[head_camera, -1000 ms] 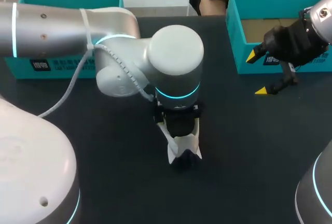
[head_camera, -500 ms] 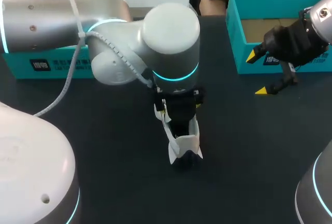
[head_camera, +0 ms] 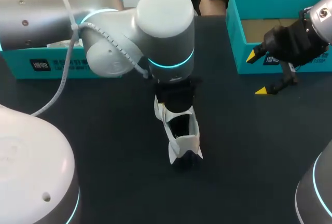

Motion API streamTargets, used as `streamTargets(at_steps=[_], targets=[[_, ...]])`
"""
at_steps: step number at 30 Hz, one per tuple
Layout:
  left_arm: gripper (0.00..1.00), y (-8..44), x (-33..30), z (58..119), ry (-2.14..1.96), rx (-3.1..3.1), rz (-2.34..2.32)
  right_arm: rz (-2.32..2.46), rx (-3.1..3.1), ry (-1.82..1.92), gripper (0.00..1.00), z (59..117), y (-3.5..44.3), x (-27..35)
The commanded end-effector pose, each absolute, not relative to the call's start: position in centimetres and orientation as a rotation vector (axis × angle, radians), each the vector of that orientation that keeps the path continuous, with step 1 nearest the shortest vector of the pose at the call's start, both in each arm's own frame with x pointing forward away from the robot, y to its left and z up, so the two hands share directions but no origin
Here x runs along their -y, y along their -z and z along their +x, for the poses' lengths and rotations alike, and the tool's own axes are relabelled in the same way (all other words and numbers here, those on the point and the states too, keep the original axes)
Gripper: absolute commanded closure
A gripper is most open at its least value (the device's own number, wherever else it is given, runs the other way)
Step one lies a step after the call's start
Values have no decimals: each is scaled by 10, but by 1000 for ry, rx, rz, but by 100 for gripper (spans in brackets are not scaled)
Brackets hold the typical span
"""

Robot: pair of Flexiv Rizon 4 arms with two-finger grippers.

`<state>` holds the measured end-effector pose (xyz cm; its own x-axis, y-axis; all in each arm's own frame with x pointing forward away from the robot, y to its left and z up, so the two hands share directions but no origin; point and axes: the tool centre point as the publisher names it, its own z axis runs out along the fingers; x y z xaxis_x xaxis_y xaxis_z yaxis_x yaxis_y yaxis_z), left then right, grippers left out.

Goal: Take the shoe out of the shoebox, open the shoe tongue, remove and reinsert the insole, then place the shoe into the shoebox

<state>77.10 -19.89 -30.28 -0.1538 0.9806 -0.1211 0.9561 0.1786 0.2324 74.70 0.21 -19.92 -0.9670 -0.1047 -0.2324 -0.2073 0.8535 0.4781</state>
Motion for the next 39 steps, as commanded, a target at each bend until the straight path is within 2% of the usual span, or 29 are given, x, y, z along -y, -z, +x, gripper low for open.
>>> streamTargets(at_steps=[1, 2, 4, 7, 11, 17, 20, 23, 24, 25, 26, 28, 30, 31, 33, 35, 39], targets=[[86, 307, 201, 768, -144, -2221, 1870, -241, -2833, -760, 0, 748, 200, -3], [82, 309, 201, 766, -146, -2228, 1876, -241, -2833, -760, 0, 748, 200, -3], [86, 314, 202, 762, -147, -2231, 1881, -241, -2833, -760, 0, 748, 200, -3], [87, 319, 203, 754, -134, -2242, 1893, -241, -2833, -760, 0, 748, 200, -3], [80, 332, 205, 748, -119, -2259, 1904, -241, -2833, -760, 0, 748, 200, -3], [83, 326, 204, 744, -124, -2271, 1891, -241, -2833, -760, 0, 748, 200, -3], [73, 313, 201, 744, -105, -2317, 1827, -241, -2833, -760, 0, 748, 200, -3], [70, 302, 197, 742, -104, -2373, 1719, -241, -2833, -760, 0, 748, 200, -3], [82, 299, 196, 740, -105, -2378, 1690, -241, -2833, -760, 0, 748, 200, -3], [89, 298, 196, 740, -107, -2366, 1659, -241, -2833, -760, 0, 748, 200, -3], [91, 298, 196, 740, -71, -2381, 1668, -241, -2833, -760, 0, 748, 200, -3], [85, 305, 200, 743, -82, -2366, 1693, -241, -2833, -760, 0, 748, 200, -3], [69, 311, 203, 744, -62, -2337, 1708, -241, -2833, -760, 0, 748, 200, -3], [66, 314, 204, 744, -74, -2336, 1698, -241, -2833, -760, 0, 748, 200, -3], [73, 317, 205, 742, -74, -2339, 1687, -241, -2833, -760, 0, 748, 200, -3], [75, 322, 204, 741, -68, -2360, 1679, -241, -2833, -760, 0, 748, 200, -3], [68, 330, 202, 737, -72, -2370, 1682, -241, -2833, -760, 0, 748, 200, -3]])
